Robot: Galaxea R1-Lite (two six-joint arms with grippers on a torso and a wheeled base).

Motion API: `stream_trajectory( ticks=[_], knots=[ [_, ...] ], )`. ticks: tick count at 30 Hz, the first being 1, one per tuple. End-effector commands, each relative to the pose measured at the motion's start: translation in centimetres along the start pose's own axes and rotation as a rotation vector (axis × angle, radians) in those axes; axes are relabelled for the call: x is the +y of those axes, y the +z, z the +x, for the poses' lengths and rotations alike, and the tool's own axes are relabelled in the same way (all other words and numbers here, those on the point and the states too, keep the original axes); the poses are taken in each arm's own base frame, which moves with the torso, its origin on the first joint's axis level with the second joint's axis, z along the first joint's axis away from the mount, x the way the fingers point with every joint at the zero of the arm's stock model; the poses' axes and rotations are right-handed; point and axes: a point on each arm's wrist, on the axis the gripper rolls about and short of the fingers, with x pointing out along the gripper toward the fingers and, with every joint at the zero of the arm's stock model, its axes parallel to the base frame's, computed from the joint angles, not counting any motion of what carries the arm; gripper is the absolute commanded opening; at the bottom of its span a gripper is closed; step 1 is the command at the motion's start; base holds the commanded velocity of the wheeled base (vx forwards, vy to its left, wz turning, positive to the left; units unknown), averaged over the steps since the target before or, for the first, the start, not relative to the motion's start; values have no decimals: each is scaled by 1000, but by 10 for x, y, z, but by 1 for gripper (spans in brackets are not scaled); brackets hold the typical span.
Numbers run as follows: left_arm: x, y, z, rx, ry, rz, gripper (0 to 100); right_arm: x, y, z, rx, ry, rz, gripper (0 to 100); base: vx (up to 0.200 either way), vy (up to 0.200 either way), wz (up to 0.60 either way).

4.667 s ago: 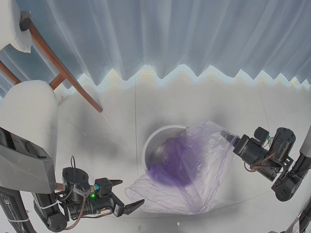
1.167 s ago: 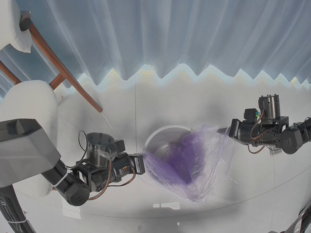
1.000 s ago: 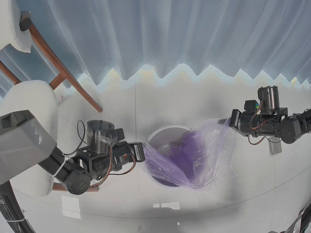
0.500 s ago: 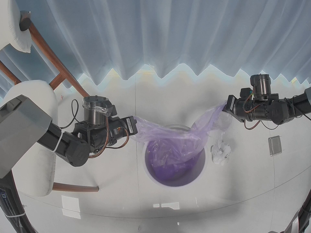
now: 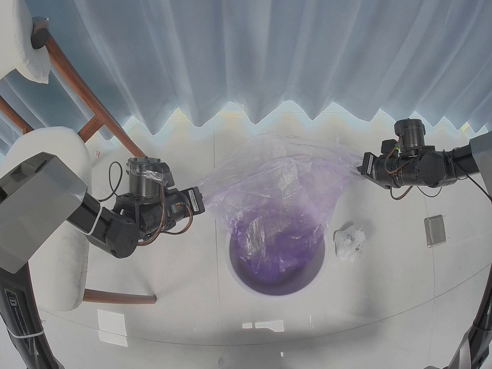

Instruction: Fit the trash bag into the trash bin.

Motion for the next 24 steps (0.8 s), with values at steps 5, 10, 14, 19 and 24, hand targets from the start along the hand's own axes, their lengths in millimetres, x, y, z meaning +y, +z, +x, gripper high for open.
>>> stream_trajectory(
  ticks=[5,10,14,19,24],
  knots=[
    [13,-14,3,47,38,-2,0,-26,-7,8,27,-46,6,0,0,0,0],
    [19,-23,1,75,55,-2,0,-37,-9,10,35,-62,-13,0,0,0,0],
    [18,-31,-1,99,55,3,0,-39,-15,10,55,-66,-7,0,0,0,0],
    [14,-43,-8,142,51,24,0,-43,-32,12,60,-60,-24,0,0,0,0],
    [22,-66,-25,236,69,83,0,-48,-54,7,63,-57,-25,0,0,0,0]
  ],
)
